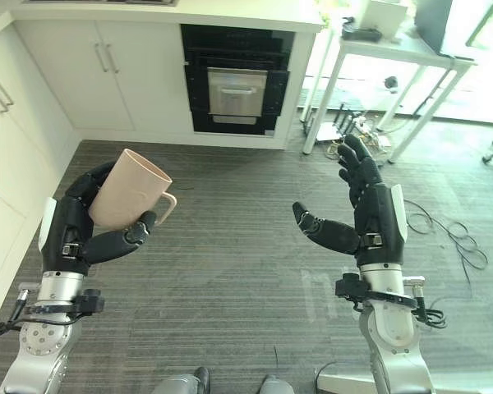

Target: Place the dishes in the dishwasher.

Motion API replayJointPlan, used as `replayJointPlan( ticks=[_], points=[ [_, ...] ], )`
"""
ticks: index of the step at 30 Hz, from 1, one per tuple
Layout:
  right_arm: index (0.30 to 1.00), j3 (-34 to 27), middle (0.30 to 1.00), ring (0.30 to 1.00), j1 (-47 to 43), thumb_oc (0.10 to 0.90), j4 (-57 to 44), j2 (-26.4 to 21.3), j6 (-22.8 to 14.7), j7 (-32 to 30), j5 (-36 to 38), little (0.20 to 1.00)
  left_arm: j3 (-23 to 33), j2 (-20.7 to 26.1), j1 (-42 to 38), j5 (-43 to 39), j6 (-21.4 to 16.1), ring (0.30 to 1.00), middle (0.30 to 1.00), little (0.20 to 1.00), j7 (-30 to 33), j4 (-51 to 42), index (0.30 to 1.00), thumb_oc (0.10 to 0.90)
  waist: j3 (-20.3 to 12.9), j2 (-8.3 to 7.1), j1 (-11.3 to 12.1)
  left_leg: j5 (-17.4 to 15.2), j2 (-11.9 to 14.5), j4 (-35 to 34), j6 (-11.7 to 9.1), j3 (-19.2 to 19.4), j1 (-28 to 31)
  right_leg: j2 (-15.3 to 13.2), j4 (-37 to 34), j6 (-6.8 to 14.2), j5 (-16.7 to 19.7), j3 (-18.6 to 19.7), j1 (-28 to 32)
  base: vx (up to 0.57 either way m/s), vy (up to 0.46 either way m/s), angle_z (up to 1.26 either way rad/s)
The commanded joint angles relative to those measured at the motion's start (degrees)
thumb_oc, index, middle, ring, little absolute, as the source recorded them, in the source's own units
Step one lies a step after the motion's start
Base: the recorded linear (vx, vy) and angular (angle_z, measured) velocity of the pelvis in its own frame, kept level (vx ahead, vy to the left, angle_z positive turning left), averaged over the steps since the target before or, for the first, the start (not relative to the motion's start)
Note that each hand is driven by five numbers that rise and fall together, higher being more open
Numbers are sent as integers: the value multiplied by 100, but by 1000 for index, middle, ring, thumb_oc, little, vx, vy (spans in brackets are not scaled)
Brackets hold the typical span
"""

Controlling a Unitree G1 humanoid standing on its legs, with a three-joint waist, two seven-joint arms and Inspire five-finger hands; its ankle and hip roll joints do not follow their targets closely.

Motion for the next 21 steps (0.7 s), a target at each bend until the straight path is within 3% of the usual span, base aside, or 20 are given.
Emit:
replayJointPlan(
  ticks=[1,5,12,13,21],
  points=[
    [900,-377,900,900,-112,800,-543,-290,-397,-1,314,900,321,-35,-346,-453,-488,300,300,300,75,-774,300,400,-623,149,-197,-4,372,-231,-420,-227,303,-34,158,243,195,-185,-294,47,-9,31],
    [900,-385,900,900,0,800,-652,-259,-431,180,392,900,416,-32,-172,-244,-743,300,300,300,170,-922,300,400,-617,136,-165,21,421,-231,-458,-212,266,-31,158,223,135,-272,-275,10,-8,11],
    [900,-241,900,900,-61,800,-662,-279,-454,69,431,900,335,-12,-284,-407,-674,300,300,300,295,-892,300,400,-592,177,-227,39,430,-231,-468,-159,249,-27,158,231,134,-234,-291,-47,21,-5],
    [900,-408,900,900,115,800,-511,-460,-982,198,-165,900,170,-119,-444,-171,-642,300,300,300,427,-824,300,400,-395,177,-527,270,343,-231,-403,336,390,656,158,-155,-18,-15,45,-42,35,-7],
    [900,-493,900,900,98,800,-519,-417,-893,272,128,900,229,-59,-605,-612,-503,300,300,300,300,-495,300,400,-571,250,-656,184,354,-231,-380,191,451,788,158,-219,-76,24,28,59,-52,-8]
  ],
)
